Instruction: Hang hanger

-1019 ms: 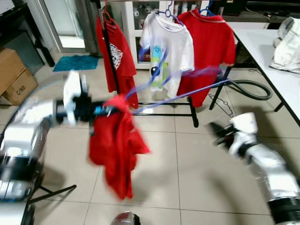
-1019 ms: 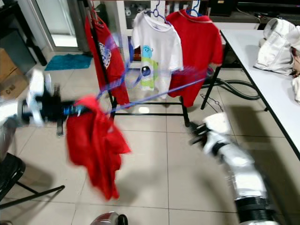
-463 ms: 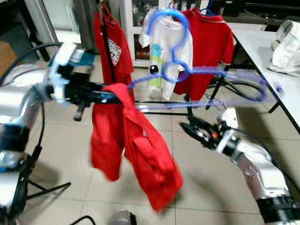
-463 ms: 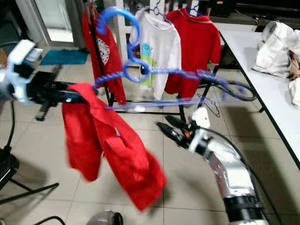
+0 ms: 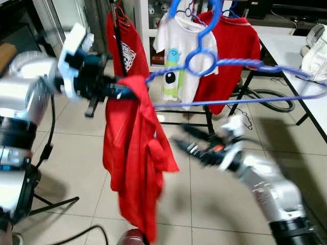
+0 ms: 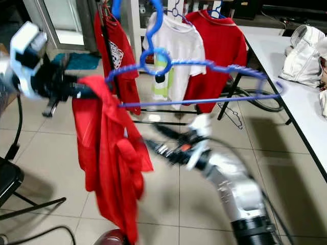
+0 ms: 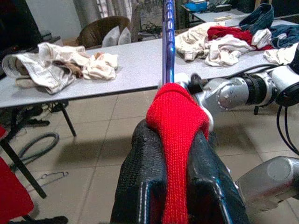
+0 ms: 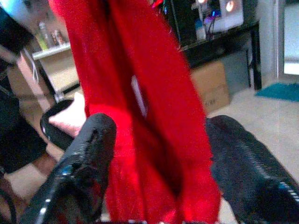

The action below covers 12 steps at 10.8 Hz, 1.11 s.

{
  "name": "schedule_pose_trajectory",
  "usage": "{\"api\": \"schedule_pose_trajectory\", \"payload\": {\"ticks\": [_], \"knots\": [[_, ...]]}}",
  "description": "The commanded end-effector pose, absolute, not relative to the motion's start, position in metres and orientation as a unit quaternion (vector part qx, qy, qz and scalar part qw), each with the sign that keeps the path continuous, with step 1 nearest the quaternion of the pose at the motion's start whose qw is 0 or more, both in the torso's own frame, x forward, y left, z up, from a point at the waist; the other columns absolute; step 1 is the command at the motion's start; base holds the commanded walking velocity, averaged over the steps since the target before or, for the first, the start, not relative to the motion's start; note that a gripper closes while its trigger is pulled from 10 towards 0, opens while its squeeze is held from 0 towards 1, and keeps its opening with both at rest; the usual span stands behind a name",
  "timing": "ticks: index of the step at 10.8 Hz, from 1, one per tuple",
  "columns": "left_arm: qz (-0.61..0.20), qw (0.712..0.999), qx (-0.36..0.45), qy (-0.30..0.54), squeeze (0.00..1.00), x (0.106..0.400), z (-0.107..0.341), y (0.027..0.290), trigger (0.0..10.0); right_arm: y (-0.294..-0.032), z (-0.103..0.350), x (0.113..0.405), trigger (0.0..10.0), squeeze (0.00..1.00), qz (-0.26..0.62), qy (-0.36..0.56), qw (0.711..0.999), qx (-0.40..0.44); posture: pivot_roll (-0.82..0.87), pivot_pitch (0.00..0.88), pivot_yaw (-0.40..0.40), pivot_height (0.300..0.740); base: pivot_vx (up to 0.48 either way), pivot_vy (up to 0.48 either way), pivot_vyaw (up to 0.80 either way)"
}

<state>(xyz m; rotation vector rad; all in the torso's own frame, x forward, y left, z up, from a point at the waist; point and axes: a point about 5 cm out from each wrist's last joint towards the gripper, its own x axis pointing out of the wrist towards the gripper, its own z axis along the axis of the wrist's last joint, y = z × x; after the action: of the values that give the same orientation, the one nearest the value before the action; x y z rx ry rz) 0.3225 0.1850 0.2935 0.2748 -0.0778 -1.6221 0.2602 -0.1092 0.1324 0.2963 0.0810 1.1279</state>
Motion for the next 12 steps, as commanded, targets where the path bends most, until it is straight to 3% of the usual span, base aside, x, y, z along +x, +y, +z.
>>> {"api": "schedule_pose_trajectory", "payload": {"ticks": [1, 2, 9, 10, 12], "knots": [[-0.728, 0.67, 0.131, -0.054, 0.0, 0.322, 0.304, 0.182, 0.0, -0.105, 0.126, 0.261, 10.0, 0.89, 0.525, 0.063, 0.841, 0.119, 0.11, 0.0, 0.025, 0.74, 0.0, 0.0, 0.0], [-0.734, 0.663, 0.13, -0.065, 0.0, 0.32, 0.31, 0.179, 0.0, -0.1, 0.112, 0.27, 10.0, 0.0, 0.496, 0.107, 0.856, 0.1, 0.12, 0.0, 0.026, 0.74, 0.0, 0.0, 0.0], [-0.708, 0.688, 0.138, -0.084, 0.0, 0.323, 0.323, 0.196, 0.0, -0.099, 0.098, 0.254, 10.0, 0.0, 0.553, 0.108, 0.825, 0.054, 0.15, 0.0, 0.013, 0.74, 0.0, 0.0, 0.0], [-0.706, 0.689, 0.137, -0.086, 0.0, 0.323, 0.324, 0.197, 0.0, -0.099, 0.098, 0.253, 0.2, 0.0, 0.555, 0.105, 0.823, 0.055, 0.15, 0.0, 0.017, 0.74, 0.0, 0.0, 0.0], [-0.705, 0.691, 0.134, -0.091, 0.0, 0.324, 0.324, 0.197, 0.0, -0.098, 0.092, 0.249, 0.0, 0.0, 0.562, 0.116, 0.818, 0.047, 0.15, 0.0, 0.021, 0.74, 0.0, 0.0, 0.0]]}}
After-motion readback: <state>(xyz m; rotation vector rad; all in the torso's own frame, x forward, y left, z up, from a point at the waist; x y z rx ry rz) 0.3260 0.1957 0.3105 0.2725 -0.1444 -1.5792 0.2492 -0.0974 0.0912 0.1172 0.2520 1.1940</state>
